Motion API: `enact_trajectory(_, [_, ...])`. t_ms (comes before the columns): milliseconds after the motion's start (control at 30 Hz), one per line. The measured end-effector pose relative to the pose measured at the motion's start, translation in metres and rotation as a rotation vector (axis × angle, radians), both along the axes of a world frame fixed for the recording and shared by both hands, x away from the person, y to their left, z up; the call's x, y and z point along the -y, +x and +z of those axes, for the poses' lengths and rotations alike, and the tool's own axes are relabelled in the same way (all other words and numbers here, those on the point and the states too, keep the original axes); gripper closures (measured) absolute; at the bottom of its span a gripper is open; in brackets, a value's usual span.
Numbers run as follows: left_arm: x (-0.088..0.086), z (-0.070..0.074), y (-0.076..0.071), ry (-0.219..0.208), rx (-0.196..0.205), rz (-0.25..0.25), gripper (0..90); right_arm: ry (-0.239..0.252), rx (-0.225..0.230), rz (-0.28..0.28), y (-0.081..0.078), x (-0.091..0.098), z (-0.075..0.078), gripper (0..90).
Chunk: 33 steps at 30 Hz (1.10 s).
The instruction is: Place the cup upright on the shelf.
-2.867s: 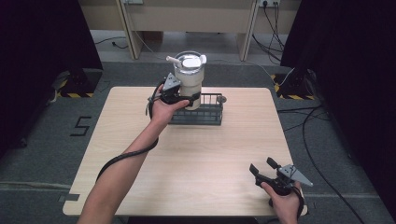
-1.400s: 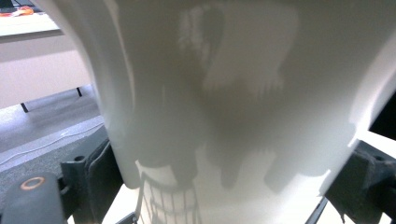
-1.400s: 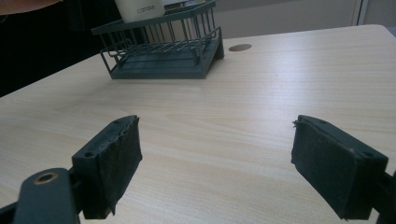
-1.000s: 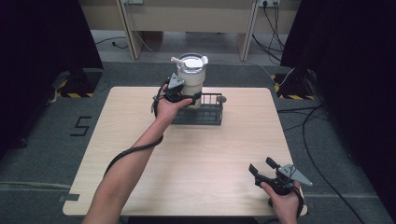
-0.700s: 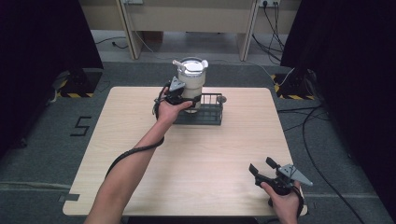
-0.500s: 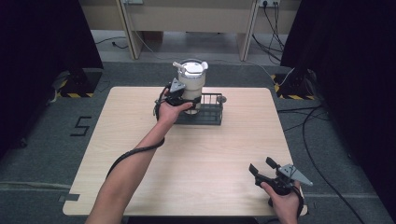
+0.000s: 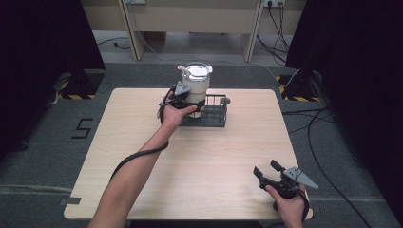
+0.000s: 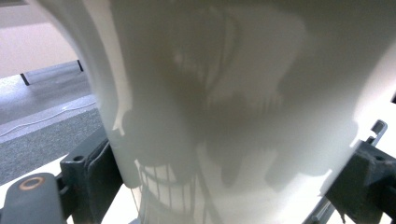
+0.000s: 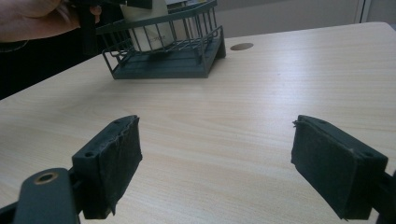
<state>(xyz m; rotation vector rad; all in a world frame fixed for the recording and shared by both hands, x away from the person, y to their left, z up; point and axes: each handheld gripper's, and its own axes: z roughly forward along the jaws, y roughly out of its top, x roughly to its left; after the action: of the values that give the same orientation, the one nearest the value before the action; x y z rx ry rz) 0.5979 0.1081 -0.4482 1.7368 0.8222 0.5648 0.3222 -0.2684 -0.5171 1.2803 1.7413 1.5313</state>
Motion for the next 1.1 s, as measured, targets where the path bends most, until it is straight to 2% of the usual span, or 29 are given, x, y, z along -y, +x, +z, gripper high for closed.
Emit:
enact_trajectory(633, [-0.005, -0.01, -0.002, -0.064, 0.036, 0.0, 9.7, 0.0, 0.0, -0.001, 0.0, 0.0, 0.0, 16.4])
enact_trajectory(900, [-0.006, -0.011, -0.003, -0.063, 0.042, -0.007, 9.2, 0.002, 0.0, -0.001, 0.0, 0.0, 0.0, 16.3])
enact_trajectory(1100, [-0.007, -0.008, -0.005, -0.042, 0.046, -0.008, 9.5, 0.0, -0.002, 0.0, 0.0, 0.0, 0.0, 16.3])
